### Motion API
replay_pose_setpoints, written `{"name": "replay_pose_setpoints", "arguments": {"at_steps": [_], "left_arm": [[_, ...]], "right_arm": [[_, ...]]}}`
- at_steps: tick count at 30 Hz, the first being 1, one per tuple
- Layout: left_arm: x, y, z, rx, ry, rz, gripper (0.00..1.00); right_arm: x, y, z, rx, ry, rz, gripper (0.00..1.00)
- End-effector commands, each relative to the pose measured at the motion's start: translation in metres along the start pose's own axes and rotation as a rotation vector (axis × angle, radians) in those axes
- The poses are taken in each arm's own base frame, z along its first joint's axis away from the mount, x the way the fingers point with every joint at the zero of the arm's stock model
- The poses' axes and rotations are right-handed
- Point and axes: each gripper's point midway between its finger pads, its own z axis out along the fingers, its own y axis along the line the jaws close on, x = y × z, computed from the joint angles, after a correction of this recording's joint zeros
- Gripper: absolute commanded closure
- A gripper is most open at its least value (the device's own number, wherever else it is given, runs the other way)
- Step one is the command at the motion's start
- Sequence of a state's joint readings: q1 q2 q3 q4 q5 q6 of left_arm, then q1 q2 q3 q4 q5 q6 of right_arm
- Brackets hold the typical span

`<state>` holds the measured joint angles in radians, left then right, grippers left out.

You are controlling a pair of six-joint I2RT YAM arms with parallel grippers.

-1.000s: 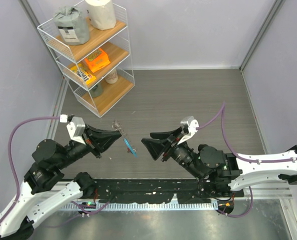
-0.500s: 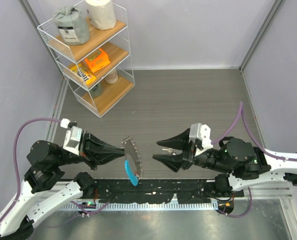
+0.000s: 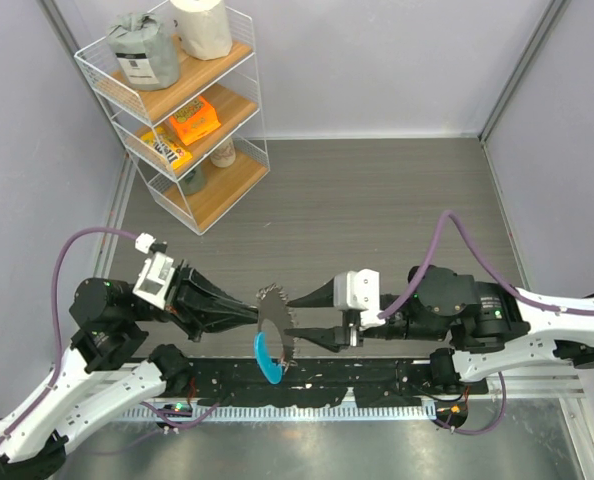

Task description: Put the keys on the keyring

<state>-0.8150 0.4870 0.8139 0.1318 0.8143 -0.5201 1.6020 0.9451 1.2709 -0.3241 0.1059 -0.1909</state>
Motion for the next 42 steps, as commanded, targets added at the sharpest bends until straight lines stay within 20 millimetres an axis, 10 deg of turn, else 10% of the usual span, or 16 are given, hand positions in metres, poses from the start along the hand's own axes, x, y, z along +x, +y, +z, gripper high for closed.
{"name": "replay_pose_setpoints", "arguments": {"at_steps": [1, 16, 42], "left_arm": [[-0.018, -0.011, 0.001, 0.049, -0.061, 0.055, 1.0], [-0.014, -0.009, 0.001, 0.047, -0.052, 0.054, 1.0], [-0.018, -0.005, 0.0, 0.007, -0.053, 0.071, 1.0]], "right_arm": [[-0.035, -0.004, 0.006, -0.001, -0.089, -0.046, 0.54], [-0.063, -0.011, 0.026, 0.042, -0.172, -0.019, 0.62], [-0.04, -0.006, 0.038, 0.025, -0.11, 0.01, 0.79]]}}
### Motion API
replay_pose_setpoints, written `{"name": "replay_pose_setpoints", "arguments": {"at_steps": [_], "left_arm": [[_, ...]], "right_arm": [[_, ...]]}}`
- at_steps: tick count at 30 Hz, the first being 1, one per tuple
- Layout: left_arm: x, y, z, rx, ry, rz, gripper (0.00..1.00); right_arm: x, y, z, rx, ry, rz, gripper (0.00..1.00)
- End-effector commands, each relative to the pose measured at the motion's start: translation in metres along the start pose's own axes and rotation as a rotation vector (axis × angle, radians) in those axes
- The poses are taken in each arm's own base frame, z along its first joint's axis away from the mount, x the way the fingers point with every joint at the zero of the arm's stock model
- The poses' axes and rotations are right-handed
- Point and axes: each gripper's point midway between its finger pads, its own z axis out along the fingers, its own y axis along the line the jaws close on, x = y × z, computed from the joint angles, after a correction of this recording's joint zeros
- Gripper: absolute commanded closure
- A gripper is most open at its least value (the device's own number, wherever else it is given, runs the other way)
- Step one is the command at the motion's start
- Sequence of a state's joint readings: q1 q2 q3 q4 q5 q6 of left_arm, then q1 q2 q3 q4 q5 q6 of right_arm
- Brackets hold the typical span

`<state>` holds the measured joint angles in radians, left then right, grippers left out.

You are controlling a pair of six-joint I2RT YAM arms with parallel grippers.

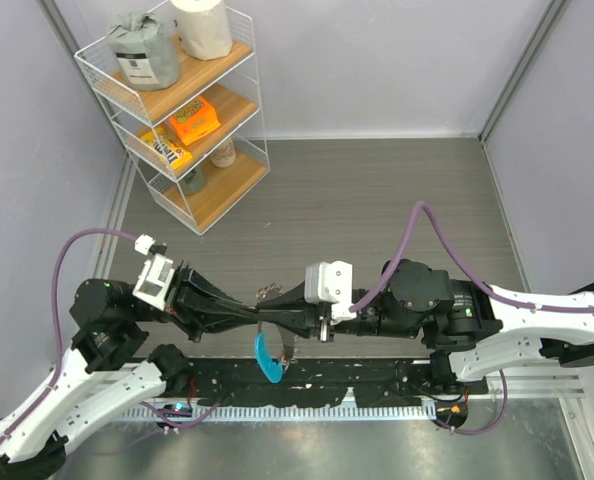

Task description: Put the keys on the keyring

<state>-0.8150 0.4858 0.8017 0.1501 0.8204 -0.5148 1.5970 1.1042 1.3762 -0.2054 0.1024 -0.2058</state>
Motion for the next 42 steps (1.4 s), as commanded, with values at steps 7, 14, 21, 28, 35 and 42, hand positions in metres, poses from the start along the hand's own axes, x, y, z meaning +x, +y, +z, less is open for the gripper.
{"name": "replay_pose_setpoints", "arguments": {"at_steps": [7, 14, 21, 28, 35, 42], "left_arm": [[-0.024, -0.008, -0.001, 0.006, -0.065, 0.067, 1.0], [-0.028, -0.01, -0.001, 0.003, -0.075, 0.073, 1.0], [-0.029, -0.006, -0.002, -0.023, -0.075, 0.068, 1.0], [-0.022, 0.005, -0.003, -0.08, -0.055, 0.053, 0.83], [-0.017, 0.008, -0.003, -0.091, -0.037, 0.038, 0.77], [-0.015, 0.01, -0.004, -0.101, -0.023, 0.038, 0.77]], "right_arm": [[-0.005, -0.007, -0.001, 0.029, -0.021, 0.016, 0.81], [0.009, -0.007, 0.005, 0.033, 0.025, 0.008, 0.94], [0.012, -0.007, -0.002, 0.038, 0.009, 0.013, 0.94], [0.007, -0.012, -0.011, 0.067, -0.019, 0.044, 0.94], [0.008, -0.013, -0.015, 0.08, -0.034, 0.072, 0.94], [0.003, -0.015, -0.024, 0.088, -0.064, 0.094, 0.94]]}}
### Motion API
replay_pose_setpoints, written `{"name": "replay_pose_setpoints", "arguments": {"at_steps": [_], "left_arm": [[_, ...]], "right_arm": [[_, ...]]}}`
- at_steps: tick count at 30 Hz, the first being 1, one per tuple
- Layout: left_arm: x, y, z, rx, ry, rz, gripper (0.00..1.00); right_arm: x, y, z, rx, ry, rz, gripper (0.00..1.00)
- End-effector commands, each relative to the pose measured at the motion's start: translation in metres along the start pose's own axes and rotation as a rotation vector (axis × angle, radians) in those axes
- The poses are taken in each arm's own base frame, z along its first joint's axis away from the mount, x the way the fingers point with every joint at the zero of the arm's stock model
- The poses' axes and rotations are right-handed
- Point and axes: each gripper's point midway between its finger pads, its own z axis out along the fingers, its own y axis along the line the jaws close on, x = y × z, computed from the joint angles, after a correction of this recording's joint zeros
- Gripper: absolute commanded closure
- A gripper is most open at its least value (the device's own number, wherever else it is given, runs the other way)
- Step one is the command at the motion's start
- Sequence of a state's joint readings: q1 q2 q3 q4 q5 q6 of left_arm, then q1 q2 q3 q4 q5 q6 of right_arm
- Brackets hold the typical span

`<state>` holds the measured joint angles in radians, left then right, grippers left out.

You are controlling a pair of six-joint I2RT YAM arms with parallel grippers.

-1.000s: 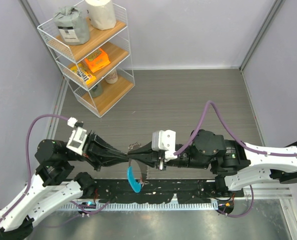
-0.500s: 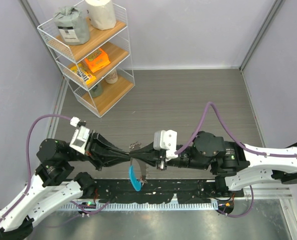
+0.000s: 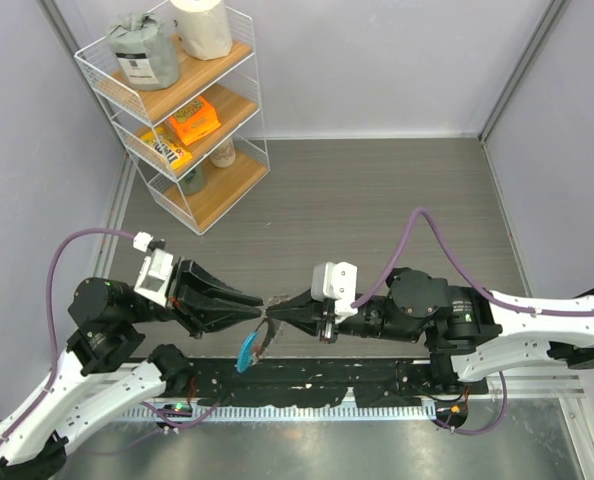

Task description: Put the keys on the keyring

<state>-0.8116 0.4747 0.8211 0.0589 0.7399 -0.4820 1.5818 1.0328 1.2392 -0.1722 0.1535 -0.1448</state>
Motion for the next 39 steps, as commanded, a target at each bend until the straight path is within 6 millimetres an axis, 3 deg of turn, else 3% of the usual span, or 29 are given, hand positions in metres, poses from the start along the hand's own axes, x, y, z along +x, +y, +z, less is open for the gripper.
{"name": "replay_pose_setpoints", "arguments": {"at_steps": [1, 10, 21, 35, 39], "left_arm": [[-0.015, -0.004, -0.001, -0.007, -0.026, 0.042, 0.76], [-0.012, -0.006, 0.0, 0.009, -0.014, 0.026, 0.73], [-0.012, -0.01, 0.005, 0.048, 0.017, -0.028, 0.63], [-0.003, 0.006, 0.006, -0.027, 0.028, -0.045, 0.64], [-0.003, 0.007, 0.007, -0.027, 0.03, -0.047, 0.71]], "right_arm": [[-0.031, -0.008, -0.012, 0.027, -0.109, 0.047, 0.94], [-0.042, -0.011, -0.019, 0.036, -0.142, 0.07, 0.95], [-0.042, -0.019, -0.011, 0.072, -0.123, 0.067, 0.94], [-0.051, -0.025, -0.011, 0.101, -0.16, 0.086, 0.94], [-0.054, -0.024, -0.013, 0.099, -0.176, 0.093, 0.94]]}}
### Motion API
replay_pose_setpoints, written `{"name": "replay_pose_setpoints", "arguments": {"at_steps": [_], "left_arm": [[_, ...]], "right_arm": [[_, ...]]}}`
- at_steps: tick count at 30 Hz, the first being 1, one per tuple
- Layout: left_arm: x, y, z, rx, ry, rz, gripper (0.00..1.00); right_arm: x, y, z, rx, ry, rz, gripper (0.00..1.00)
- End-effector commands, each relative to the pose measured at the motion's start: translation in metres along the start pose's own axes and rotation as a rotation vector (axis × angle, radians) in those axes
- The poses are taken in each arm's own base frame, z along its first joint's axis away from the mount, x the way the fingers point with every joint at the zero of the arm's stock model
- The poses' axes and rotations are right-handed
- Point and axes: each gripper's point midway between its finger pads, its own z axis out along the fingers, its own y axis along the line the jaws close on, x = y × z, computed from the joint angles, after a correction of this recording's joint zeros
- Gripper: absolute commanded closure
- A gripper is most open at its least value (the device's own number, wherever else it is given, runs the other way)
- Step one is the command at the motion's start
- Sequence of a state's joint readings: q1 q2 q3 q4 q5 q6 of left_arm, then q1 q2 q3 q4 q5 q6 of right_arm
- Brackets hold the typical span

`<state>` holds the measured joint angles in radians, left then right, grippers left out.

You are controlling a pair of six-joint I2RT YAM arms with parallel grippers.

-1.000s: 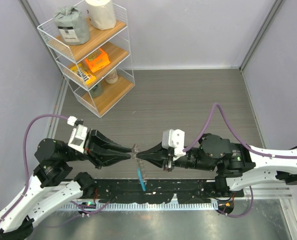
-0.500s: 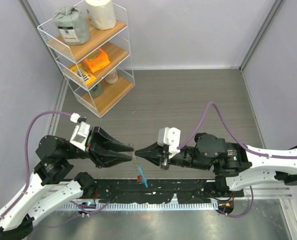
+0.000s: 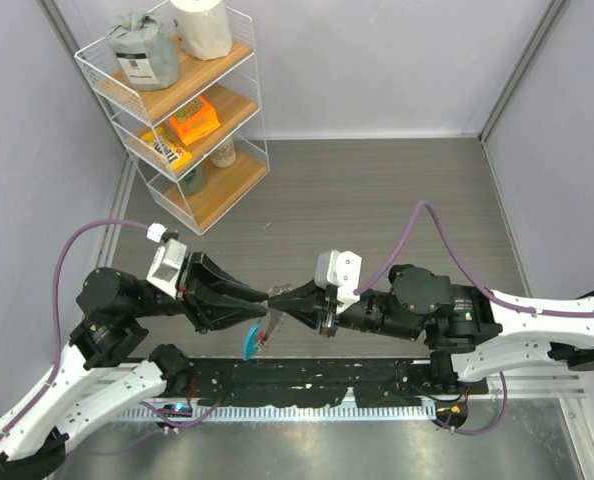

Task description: Put the keys on the keyring

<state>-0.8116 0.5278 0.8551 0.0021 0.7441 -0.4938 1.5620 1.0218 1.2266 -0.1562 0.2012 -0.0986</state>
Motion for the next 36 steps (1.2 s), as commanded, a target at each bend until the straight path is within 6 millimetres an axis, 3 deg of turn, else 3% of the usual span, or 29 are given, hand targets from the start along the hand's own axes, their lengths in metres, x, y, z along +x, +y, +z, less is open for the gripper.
{"name": "replay_pose_setpoints", "arguments": {"at_steps": [1, 11, 16, 23, 36], "left_arm": [[-0.009, -0.001, 0.001, -0.006, -0.02, 0.013, 0.73], [-0.008, -0.001, 0.002, 0.002, -0.009, 0.023, 1.0], [-0.008, -0.003, -0.001, 0.009, -0.016, 0.069, 1.0], [-0.004, 0.014, -0.004, -0.096, 0.005, 0.051, 1.0], [-0.011, 0.024, -0.009, -0.179, -0.03, 0.071, 1.0]], "right_arm": [[-0.055, -0.008, -0.009, 0.025, -0.169, 0.051, 0.94], [-0.059, -0.007, -0.013, 0.018, -0.184, 0.056, 0.94], [-0.06, -0.008, -0.013, 0.02, -0.189, 0.059, 0.94], [-0.062, -0.004, -0.014, -0.005, -0.194, 0.062, 0.94], [-0.06, -0.003, -0.019, -0.016, -0.195, 0.064, 0.94]]}}
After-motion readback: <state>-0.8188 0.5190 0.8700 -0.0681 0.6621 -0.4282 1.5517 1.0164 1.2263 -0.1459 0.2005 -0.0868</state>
